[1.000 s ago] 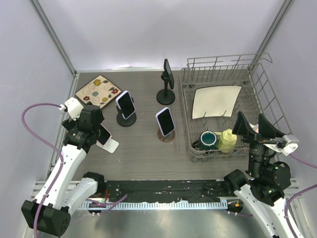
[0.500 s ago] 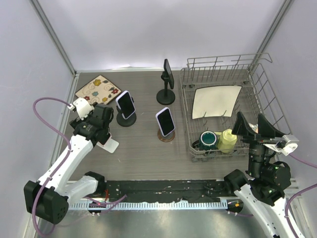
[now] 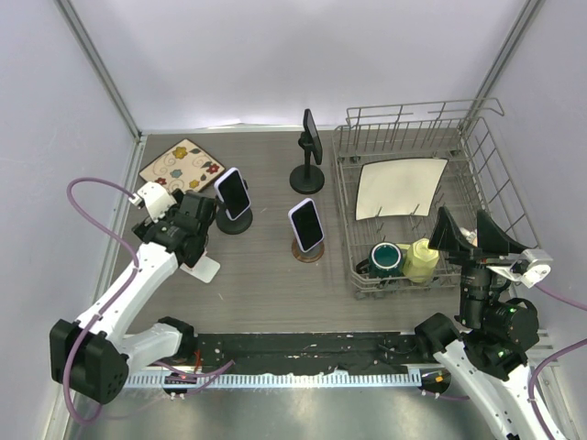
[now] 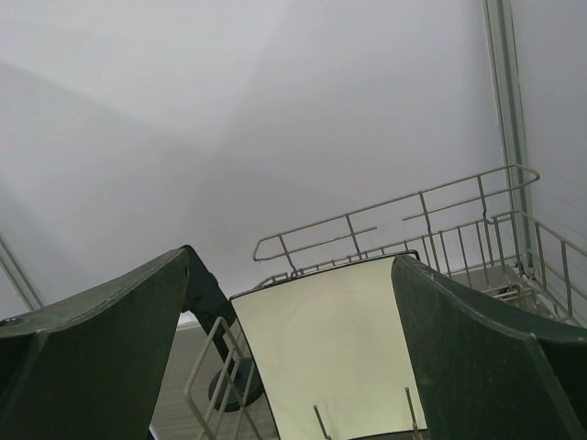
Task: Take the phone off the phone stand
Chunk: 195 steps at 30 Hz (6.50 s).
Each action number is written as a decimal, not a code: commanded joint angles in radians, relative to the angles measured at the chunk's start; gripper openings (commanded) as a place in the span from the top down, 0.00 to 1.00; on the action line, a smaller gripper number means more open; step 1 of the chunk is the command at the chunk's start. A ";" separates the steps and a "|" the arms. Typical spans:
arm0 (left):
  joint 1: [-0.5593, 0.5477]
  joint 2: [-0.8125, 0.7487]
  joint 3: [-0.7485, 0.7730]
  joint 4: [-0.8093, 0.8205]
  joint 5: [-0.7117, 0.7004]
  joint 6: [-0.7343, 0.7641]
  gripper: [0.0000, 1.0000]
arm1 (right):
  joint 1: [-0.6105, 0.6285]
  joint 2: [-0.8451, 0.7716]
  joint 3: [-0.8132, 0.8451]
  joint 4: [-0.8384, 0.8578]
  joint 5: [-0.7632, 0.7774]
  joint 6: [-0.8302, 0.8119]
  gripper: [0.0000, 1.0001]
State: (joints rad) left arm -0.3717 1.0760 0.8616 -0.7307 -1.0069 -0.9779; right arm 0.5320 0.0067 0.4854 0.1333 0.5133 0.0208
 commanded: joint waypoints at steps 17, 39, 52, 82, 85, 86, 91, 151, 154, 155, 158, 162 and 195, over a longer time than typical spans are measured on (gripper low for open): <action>-0.004 0.048 -0.056 0.076 -0.050 -0.110 0.00 | 0.011 -0.005 0.028 0.008 -0.013 -0.015 0.02; -0.004 -0.125 0.031 0.070 0.045 -0.015 0.55 | 0.011 -0.004 0.027 0.006 -0.018 -0.013 0.02; 0.033 -0.048 0.372 0.102 0.169 0.508 0.99 | 0.026 -0.004 0.032 0.000 -0.010 -0.016 0.02; 0.540 0.622 0.470 0.070 0.487 0.912 1.00 | 0.100 -0.004 0.002 0.022 -0.013 -0.044 0.02; 0.540 0.688 0.474 0.059 0.481 0.910 1.00 | 0.102 -0.004 0.001 0.023 -0.012 -0.045 0.02; 0.540 0.703 0.482 0.056 0.478 0.910 1.00 | 0.102 -0.004 0.001 0.025 -0.009 -0.047 0.02; 0.548 0.795 0.479 0.073 0.496 0.918 0.99 | 0.102 -0.004 -0.008 0.031 -0.010 -0.051 0.02; 0.516 0.250 0.349 0.200 0.861 0.687 0.00 | 0.102 -0.005 -0.018 0.037 -0.018 -0.071 0.02; 0.484 0.158 0.282 0.214 0.898 0.668 0.00 | 0.102 -0.004 -0.018 0.037 -0.016 -0.073 0.02; 0.475 0.132 0.265 0.215 0.912 0.670 0.00 | 0.102 -0.004 -0.016 0.038 -0.015 -0.078 0.02; 0.433 0.053 0.203 0.194 0.910 0.647 0.00 | 0.102 -0.005 -0.018 0.038 -0.006 -0.082 0.02; 0.383 -0.043 0.123 0.159 0.875 0.579 0.00 | 0.102 -0.005 -0.019 0.043 -0.009 -0.082 0.02; 0.283 -0.085 -0.102 0.194 0.893 0.427 0.00 | 0.102 -0.005 -0.010 0.032 -0.013 -0.073 0.02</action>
State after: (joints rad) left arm -0.0620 0.9710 0.7380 -0.5735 -0.1982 -0.5499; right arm 0.6273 0.0067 0.4633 0.1352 0.5064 -0.0498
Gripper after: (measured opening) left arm 0.996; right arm 0.978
